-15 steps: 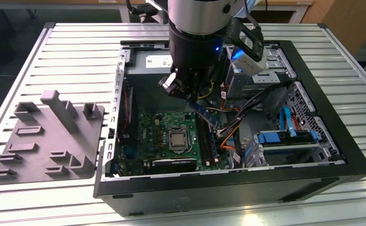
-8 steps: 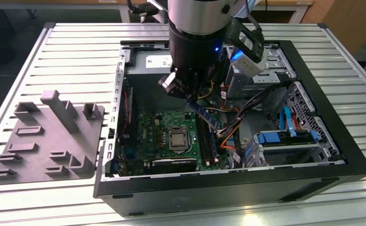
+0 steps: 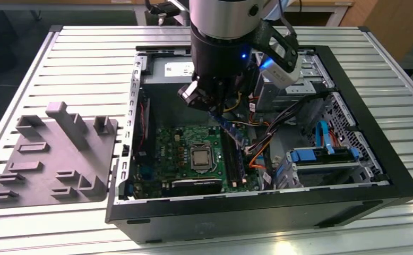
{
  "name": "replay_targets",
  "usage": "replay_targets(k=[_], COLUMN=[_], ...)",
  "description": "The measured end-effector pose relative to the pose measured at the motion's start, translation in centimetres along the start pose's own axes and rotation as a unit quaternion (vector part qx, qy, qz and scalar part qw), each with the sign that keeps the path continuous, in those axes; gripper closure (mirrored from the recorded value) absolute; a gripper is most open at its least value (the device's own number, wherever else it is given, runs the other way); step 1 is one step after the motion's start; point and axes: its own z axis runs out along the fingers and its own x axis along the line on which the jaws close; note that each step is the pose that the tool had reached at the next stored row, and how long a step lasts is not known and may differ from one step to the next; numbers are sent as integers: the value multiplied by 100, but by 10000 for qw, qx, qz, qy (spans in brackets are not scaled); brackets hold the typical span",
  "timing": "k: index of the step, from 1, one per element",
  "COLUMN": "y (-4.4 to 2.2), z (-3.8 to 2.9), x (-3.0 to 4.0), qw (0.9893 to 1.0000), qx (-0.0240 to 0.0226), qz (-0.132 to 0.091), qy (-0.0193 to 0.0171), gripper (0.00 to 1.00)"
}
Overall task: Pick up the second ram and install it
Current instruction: 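Insert the second ram into the second slot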
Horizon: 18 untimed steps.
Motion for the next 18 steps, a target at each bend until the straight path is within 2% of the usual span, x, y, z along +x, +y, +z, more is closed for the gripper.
replay_targets(k=[18], y=[0], z=[0], x=[0], qw=[9995], qx=[26], qz=[322], qy=[-19], gripper=[88])
